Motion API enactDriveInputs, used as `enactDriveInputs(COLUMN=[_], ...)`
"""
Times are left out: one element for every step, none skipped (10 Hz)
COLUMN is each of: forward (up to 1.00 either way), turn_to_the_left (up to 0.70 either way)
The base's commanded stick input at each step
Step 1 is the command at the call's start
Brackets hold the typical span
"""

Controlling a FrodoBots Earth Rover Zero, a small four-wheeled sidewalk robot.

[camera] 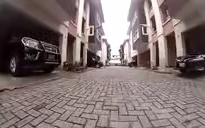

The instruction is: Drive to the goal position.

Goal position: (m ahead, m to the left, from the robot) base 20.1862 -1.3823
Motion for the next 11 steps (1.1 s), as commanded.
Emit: enactDriveInputs(forward=[0.70, 0.70, 0.70, 0.70, 0.70, 0.70, 0.70, 0.70, 0.70, 0.70, 0.70], turn_to_the_left=[0.00, 0.00, 0.00, 0.00, -0.11, -0.28, 0.00, 0.00, 0.00, 0.00, 0.00])
